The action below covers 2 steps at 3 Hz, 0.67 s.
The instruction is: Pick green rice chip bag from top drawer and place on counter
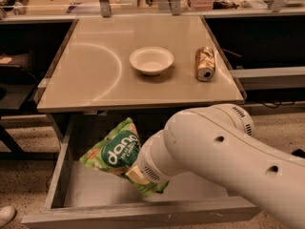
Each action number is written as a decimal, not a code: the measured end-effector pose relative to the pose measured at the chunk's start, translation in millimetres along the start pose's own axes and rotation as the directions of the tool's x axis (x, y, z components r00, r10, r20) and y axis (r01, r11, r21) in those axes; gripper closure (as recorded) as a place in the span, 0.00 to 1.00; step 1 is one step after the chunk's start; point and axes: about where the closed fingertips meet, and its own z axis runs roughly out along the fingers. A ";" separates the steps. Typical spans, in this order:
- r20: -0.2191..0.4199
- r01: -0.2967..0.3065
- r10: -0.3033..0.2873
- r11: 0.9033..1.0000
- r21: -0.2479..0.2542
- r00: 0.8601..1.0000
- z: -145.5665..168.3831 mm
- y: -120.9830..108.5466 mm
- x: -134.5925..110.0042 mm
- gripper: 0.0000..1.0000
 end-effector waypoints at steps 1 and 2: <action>0.000 0.000 0.000 1.000 0.000 1.000 0.0 0.0 0.0 1.00; 0.040 0.022 -0.022 1.000 0.003 0.999 -27.0 6.8 -21.4 1.00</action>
Offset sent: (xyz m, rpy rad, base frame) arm -0.0101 0.0177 0.0954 0.0762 -0.0888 0.0449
